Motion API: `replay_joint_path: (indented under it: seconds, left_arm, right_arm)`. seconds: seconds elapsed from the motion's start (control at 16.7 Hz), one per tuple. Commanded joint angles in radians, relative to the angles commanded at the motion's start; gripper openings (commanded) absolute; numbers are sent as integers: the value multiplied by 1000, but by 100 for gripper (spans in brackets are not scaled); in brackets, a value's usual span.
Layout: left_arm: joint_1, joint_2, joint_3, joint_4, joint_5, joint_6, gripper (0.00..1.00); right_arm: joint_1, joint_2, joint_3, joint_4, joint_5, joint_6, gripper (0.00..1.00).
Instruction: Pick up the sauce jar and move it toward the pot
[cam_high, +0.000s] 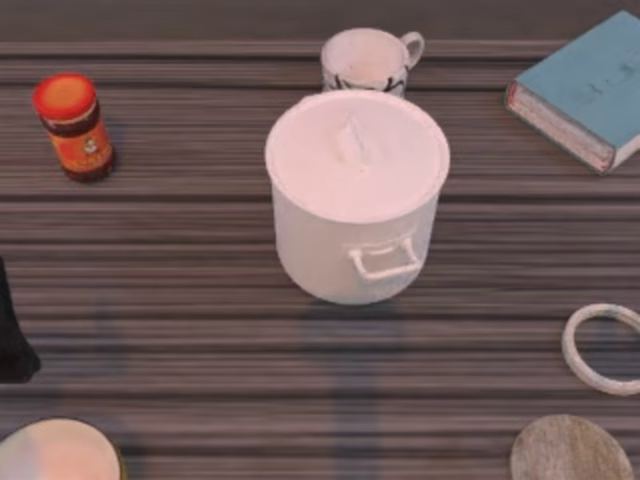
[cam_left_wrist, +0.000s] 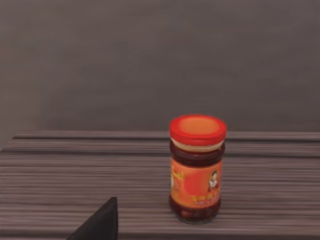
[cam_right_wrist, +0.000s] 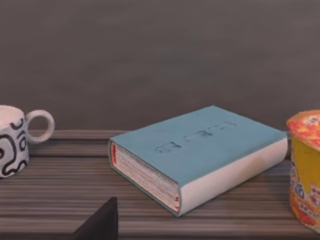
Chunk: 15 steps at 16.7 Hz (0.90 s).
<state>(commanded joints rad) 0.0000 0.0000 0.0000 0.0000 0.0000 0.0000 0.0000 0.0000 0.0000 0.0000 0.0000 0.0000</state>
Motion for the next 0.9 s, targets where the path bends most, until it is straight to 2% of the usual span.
replay_joint_path:
  seconds: [0.24,0.42,0.66,0.9]
  left_arm:
    - [0,22,24,-13,1,8,100]
    - [1,121,133,-71,9,44,100]
    - [2,357,389,-210,27,129,100]
    - [4,678,744,-397,52,246,100]
  right_arm:
    - [0,0,0,0,0,0,100]
    - [0,0,0,0,0,0,100]
    - [0,0,0,0,0,0,100]
    - [0,0,0,0,0,0,100]
